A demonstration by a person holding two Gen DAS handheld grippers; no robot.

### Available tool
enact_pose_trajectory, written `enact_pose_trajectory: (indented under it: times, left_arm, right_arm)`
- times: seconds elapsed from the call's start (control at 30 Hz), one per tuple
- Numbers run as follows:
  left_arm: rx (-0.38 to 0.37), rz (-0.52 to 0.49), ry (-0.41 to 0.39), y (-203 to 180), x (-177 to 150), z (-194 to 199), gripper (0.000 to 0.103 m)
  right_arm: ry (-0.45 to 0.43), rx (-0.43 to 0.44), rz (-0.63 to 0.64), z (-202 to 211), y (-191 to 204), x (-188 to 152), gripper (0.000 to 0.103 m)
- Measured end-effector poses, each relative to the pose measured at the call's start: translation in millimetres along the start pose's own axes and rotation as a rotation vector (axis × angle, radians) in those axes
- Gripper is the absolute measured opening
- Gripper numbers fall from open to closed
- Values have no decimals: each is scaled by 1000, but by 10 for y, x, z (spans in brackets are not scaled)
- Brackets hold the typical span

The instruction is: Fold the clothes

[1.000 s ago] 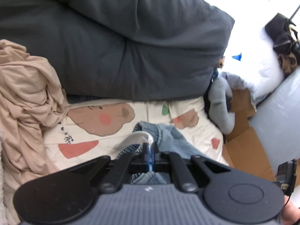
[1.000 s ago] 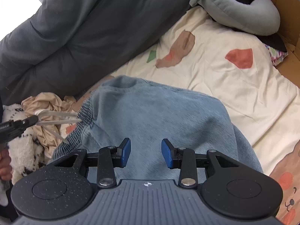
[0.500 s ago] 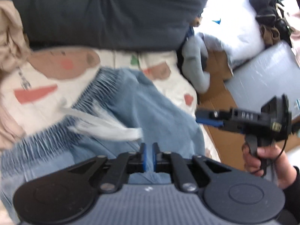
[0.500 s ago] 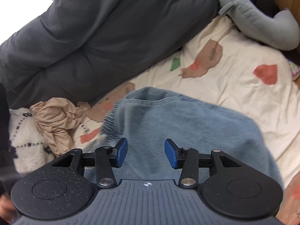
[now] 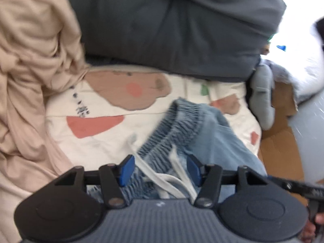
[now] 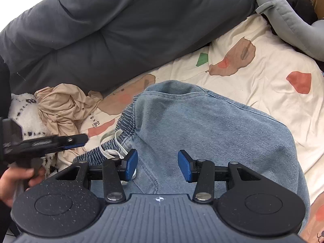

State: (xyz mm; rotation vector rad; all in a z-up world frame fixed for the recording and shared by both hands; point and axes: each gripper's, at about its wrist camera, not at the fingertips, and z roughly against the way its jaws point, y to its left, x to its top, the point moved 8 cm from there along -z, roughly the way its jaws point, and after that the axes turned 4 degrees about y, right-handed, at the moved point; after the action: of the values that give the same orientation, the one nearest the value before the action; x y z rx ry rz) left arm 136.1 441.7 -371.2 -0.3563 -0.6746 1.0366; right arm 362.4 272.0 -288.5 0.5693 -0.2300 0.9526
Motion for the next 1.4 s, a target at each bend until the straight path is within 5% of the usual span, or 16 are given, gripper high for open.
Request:
enact_pose_trajectory:
  times: [0.33,0.37,0.4,0.43,0.8,1.23,1.4]
  left_arm:
    - [29,113,54,285,40,-364,45]
    - [28,122,52,304,44,-383,39]
    - [27,132,50,323,48,-401,14]
    - [33,129,42,327,53,-388,2]
    - [-57,43,-43,-87,71,77,1]
    - [-177,-38,44,-686,-408,89,1]
    - [-231,-85,154,-888,-713,-99,2]
  right_arm:
    - [21,10,25,-45,91,-45,51]
    - [21,12,29,-43,103,-46,51]
    - [20,13,33,-40,116,-48,51]
    - [21,14,37,-39,126,-51,51]
    - [24,-18,56,-11,72,-55,51]
    - [28,-73,49,31,-133,-88,51]
    - [26,-97,47,36,-206,-87,51]
